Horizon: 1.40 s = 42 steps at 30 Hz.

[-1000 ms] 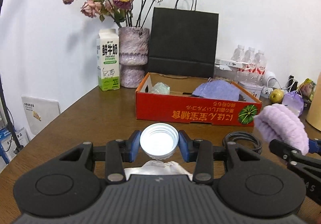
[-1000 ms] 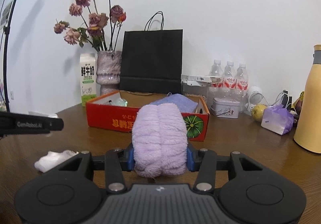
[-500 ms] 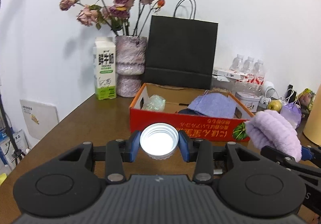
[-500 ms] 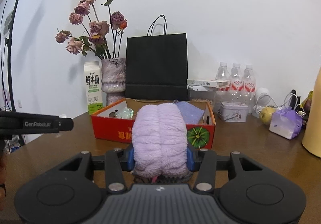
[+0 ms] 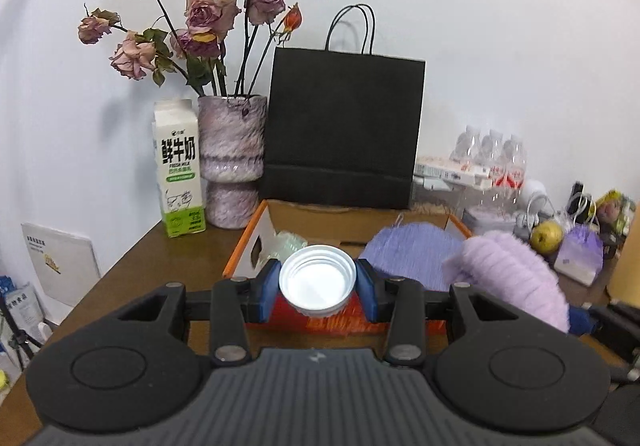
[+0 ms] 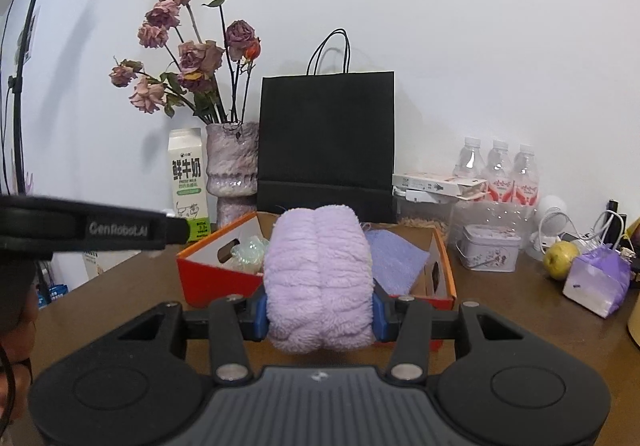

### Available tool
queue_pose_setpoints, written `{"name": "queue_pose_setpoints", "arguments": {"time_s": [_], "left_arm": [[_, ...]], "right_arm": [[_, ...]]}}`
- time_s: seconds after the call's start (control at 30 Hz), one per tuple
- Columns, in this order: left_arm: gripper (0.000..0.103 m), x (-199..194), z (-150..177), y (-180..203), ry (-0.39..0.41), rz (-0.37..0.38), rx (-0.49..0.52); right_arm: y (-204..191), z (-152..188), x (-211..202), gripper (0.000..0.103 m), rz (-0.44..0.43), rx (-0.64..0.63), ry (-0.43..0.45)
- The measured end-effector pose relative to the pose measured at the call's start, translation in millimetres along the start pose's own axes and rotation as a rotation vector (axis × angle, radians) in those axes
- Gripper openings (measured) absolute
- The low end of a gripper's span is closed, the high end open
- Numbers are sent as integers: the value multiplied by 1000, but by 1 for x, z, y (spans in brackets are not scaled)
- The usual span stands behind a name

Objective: Organize objects
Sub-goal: 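Carry the bottle cap and pencil case over the cardboard box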

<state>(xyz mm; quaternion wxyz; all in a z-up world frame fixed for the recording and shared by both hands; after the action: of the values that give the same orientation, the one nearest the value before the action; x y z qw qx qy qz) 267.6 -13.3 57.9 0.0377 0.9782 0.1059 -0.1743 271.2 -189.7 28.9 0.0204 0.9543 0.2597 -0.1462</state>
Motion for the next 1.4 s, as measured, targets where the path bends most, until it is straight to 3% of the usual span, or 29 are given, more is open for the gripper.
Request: {"name": "queue_pose_setpoints", "arguments": {"time_s": [0.3, 0.57, 1.03, 1.4], "left_arm": [[41, 22, -26, 8, 53, 4, -43], [41, 58, -44, 11, 47, 7, -71], [41, 126, -47, 9, -22, -8, -50], [41, 171, -47, 12, -53, -68, -20]], "right_arm": [[9, -19, 32, 45, 18, 7, 45], [20, -31, 65, 45, 20, 27, 37], [34, -38, 132, 45, 18, 31, -18], [48, -34, 189, 45, 43, 19, -111]]}}
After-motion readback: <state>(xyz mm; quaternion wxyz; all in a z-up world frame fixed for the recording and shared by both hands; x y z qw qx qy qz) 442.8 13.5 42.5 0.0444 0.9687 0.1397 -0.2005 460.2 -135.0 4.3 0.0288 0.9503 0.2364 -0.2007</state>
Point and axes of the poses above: each gripper's, at about its wrist camera, not at the fingertips, and x roughly the way its jaws point, y to its right, z to its underside, the point moved 2 cm from there along x, roughly the way its jaws point, and after that the axes turned 6 degrees about -z, right-handed, at the moved point
